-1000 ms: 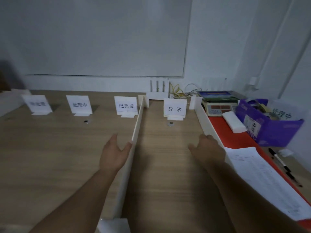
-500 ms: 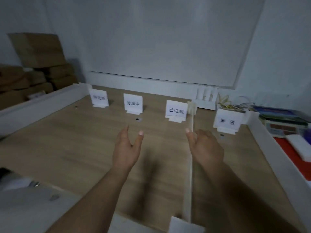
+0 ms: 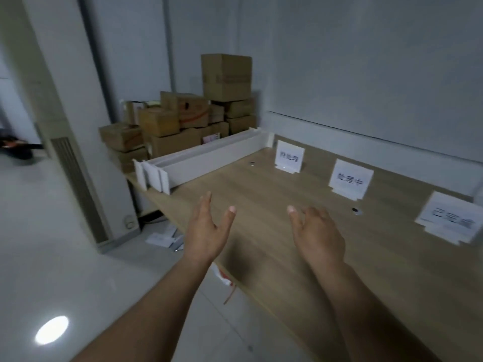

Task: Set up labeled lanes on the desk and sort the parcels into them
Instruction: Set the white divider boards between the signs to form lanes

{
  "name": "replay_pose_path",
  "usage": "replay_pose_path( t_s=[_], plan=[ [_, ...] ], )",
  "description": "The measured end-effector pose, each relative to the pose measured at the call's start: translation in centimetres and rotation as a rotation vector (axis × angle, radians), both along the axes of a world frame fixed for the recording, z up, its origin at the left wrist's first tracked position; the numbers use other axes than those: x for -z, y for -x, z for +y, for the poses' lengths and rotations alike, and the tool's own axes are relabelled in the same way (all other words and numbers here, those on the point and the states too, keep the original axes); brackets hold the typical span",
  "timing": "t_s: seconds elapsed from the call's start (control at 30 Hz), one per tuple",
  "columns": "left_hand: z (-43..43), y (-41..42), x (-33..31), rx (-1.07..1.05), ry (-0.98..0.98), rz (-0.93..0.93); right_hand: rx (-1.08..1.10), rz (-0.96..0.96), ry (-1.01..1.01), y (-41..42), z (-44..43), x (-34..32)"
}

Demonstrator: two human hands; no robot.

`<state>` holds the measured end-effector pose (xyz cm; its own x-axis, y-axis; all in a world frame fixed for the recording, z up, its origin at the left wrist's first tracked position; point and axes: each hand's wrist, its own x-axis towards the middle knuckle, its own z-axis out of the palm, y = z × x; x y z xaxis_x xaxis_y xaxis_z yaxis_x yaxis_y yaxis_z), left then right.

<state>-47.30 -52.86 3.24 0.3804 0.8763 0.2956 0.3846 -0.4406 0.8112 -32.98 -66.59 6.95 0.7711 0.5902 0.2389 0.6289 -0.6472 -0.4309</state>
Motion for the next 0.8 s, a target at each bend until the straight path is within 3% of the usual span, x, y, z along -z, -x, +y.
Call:
replay_pose_path(
  t_s=[0.4,0.8],
  plan=[
    [14.7,1.8,3.4,-0.122,0.050,0.034,-0.144,0.012,-0.030,0.2,18.3,4.1],
    [34.8,-4.9,1.7,-0.108,-0.040,0.299,-0.168,0.043,-0.026,-7.3,38.6,4.2]
  ],
)
